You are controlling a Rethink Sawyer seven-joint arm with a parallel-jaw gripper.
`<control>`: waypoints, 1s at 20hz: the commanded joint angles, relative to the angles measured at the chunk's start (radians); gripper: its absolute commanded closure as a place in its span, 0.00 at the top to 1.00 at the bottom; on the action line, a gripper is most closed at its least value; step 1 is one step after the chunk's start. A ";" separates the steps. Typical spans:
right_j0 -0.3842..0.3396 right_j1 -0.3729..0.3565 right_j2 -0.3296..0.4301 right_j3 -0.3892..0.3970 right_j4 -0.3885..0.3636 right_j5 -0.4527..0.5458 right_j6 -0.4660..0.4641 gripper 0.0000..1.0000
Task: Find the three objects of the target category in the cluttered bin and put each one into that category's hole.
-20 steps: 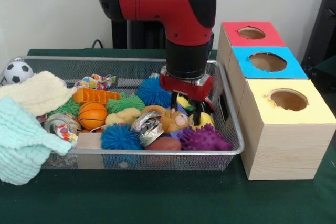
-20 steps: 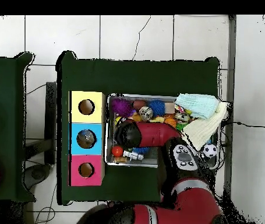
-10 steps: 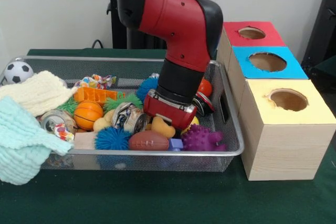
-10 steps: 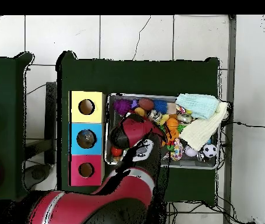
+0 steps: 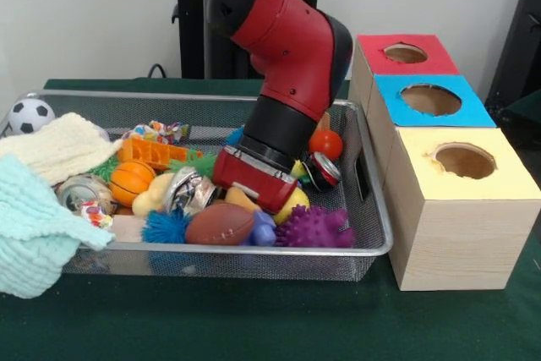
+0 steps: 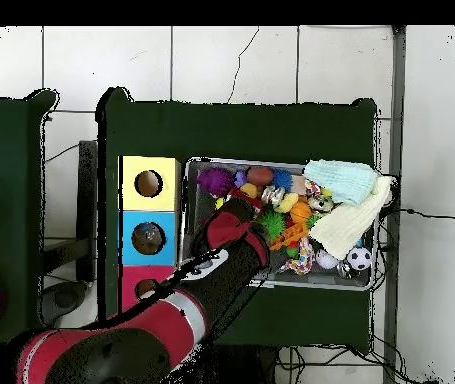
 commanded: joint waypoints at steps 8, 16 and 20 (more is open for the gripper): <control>-0.101 -0.160 0.076 0.094 -0.037 0.932 -0.058 1.00; -0.167 -0.309 0.176 0.123 -0.082 1.144 -0.170 1.00; -0.228 -0.358 0.276 0.153 -0.099 1.117 -0.242 1.00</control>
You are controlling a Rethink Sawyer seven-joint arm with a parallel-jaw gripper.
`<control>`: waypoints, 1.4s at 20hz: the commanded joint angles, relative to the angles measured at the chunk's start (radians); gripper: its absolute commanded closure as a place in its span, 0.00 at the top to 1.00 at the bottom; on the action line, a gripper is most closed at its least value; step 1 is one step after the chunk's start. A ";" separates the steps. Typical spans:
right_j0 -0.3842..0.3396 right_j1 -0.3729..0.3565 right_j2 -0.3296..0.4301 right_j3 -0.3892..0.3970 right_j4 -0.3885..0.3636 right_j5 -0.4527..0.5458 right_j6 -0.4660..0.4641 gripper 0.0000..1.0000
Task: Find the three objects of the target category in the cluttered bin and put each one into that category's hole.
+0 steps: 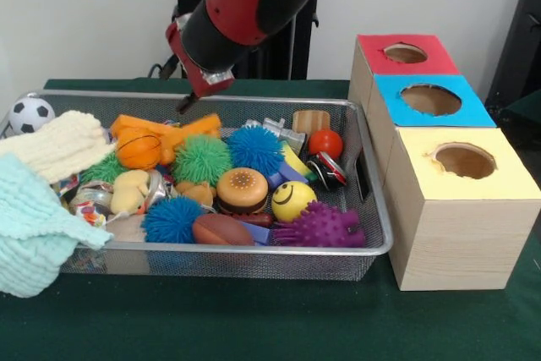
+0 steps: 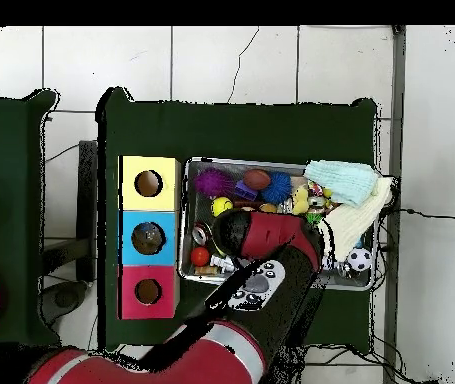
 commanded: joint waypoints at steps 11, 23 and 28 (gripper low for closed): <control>-0.245 -0.101 0.502 0.249 -0.060 -0.309 -0.192 1.00; -0.436 -0.080 0.829 0.424 -0.086 -0.550 -0.044 1.00; -0.494 -0.078 0.920 0.448 -0.036 -0.400 -0.061 1.00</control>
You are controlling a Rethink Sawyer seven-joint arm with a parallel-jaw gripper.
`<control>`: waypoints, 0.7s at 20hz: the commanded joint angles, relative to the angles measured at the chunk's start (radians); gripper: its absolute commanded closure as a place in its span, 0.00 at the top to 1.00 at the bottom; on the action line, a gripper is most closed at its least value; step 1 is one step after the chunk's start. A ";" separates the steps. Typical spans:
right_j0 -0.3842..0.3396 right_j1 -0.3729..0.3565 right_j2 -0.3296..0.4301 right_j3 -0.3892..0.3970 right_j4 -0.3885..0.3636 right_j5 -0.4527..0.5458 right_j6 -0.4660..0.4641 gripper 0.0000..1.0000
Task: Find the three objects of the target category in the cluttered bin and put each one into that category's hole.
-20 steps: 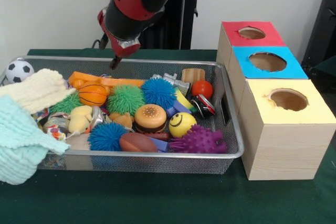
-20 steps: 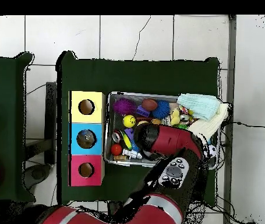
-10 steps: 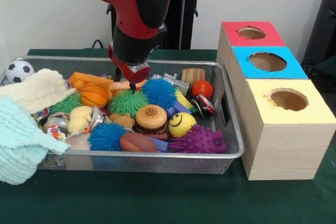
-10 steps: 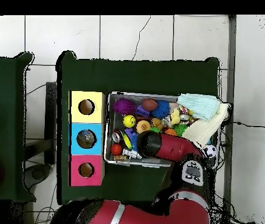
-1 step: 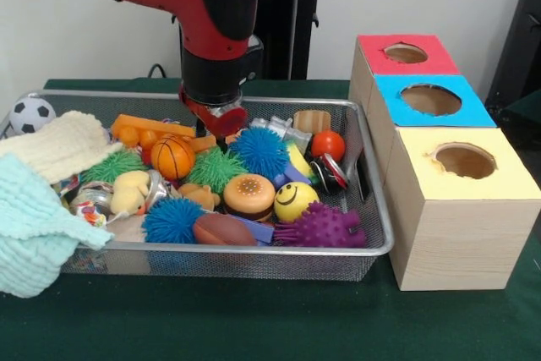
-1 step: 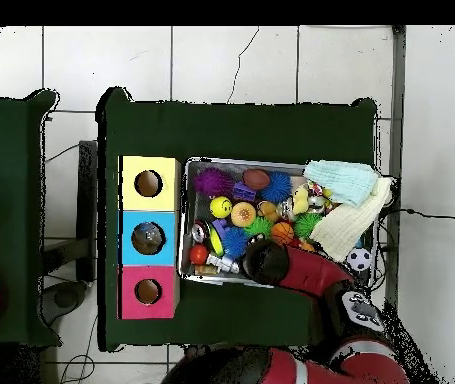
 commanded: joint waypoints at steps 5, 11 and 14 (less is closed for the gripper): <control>-0.161 0.133 0.529 0.178 0.156 0.307 -0.083 1.00; -0.234 0.149 0.626 0.245 0.250 0.386 -0.062 1.00; -0.239 0.159 0.636 0.254 0.256 0.372 -0.056 1.00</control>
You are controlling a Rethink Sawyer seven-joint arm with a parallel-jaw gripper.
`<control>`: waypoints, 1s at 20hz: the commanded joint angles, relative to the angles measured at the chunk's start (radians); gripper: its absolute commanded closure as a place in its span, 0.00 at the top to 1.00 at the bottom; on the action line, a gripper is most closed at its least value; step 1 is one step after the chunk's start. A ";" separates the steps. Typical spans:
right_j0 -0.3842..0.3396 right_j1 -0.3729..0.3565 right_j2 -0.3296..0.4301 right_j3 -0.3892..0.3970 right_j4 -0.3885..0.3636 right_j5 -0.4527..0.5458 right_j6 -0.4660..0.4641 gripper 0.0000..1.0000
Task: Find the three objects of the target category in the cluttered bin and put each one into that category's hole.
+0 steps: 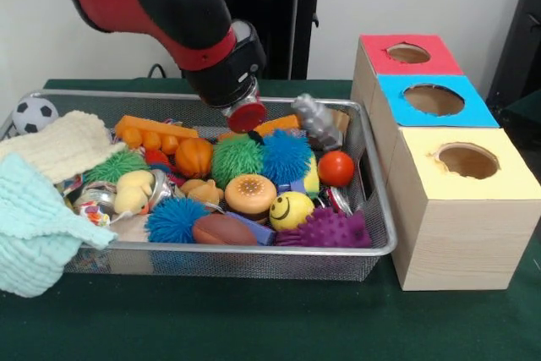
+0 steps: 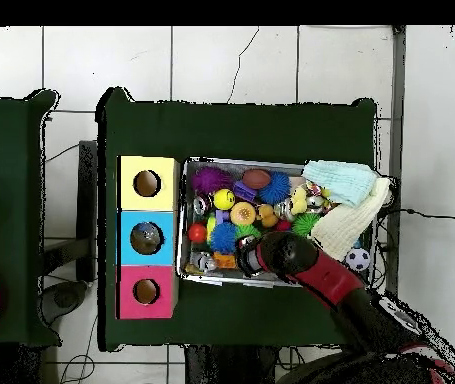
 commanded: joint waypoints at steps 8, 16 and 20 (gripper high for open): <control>0.081 0.075 0.345 0.203 0.082 0.069 0.016 1.00; 0.563 -0.104 -0.193 0.010 -0.259 -0.185 0.148 1.00; 0.723 -0.059 -0.391 -0.073 -0.316 -0.235 0.158 1.00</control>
